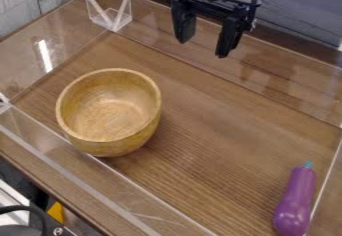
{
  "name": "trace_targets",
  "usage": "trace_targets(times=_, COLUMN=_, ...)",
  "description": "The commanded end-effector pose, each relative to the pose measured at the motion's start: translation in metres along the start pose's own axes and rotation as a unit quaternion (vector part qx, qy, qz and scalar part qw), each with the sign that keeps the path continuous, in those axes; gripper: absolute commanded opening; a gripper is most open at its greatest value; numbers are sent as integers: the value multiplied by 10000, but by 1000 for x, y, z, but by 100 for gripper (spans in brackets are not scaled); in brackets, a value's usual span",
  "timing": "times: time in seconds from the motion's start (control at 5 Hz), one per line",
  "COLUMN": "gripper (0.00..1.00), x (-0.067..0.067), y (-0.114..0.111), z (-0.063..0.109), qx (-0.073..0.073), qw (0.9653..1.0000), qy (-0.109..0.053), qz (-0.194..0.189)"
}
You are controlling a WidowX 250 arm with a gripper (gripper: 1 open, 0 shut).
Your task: Put the purple eggplant in the brown bowl
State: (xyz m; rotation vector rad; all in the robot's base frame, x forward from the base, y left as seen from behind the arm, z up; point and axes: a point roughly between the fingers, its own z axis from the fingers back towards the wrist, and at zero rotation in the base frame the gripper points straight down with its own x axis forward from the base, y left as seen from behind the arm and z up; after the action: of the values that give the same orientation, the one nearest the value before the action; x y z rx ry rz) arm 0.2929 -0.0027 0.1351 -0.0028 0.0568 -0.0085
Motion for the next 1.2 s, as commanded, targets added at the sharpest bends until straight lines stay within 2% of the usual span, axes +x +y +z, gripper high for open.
trace_targets(times=0.0, gripper=100, x=-3, y=-5, z=-5, qx=-59, qw=10000, qy=63, qz=15)
trace_targets(times=0.4, gripper=100, x=-23, y=-46, z=-17, qx=-349, qw=9992, qy=160, qz=-57)
trace_targets(times=0.6, gripper=100, x=-37, y=-76, z=-25, qx=-498, qw=9983, qy=207, qz=-218)
trace_targets(times=0.8, gripper=100, x=-48, y=-103, z=-34, qx=-584, qw=9976, qy=159, qz=-348)
trace_targets(times=1.0, gripper=100, x=-57, y=-117, z=-47, qx=-600, qw=9975, qy=83, qz=-360)
